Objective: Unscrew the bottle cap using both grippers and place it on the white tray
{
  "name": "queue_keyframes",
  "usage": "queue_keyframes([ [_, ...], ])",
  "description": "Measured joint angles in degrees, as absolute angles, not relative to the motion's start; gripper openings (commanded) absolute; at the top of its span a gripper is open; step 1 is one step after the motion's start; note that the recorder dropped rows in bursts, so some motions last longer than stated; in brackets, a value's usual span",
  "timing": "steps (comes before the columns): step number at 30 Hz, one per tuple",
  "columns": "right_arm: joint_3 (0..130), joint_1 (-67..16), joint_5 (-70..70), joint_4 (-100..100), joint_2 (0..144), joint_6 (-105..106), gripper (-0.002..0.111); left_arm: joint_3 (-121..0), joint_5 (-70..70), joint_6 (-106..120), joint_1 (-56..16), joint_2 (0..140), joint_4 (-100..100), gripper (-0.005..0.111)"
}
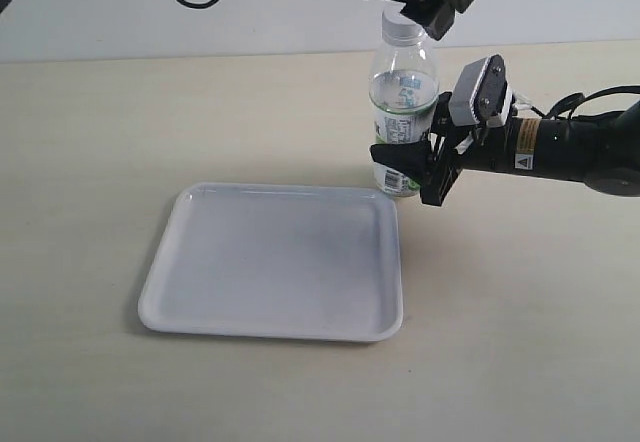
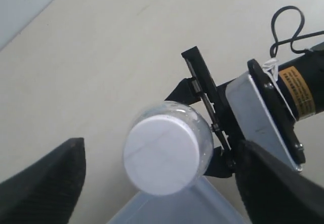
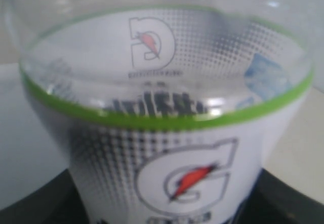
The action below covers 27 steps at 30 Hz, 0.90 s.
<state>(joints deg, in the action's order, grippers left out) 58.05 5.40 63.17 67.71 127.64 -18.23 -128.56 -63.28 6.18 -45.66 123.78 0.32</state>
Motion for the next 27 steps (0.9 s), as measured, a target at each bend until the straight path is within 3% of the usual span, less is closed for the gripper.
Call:
queue_keyframes([
  [27, 58.05, 5.40, 63.17, 67.94, 127.64, -18.59, 0.000, -128.56, -62.42, 5.36, -46.55, 125.59, 3.37, 0.070],
])
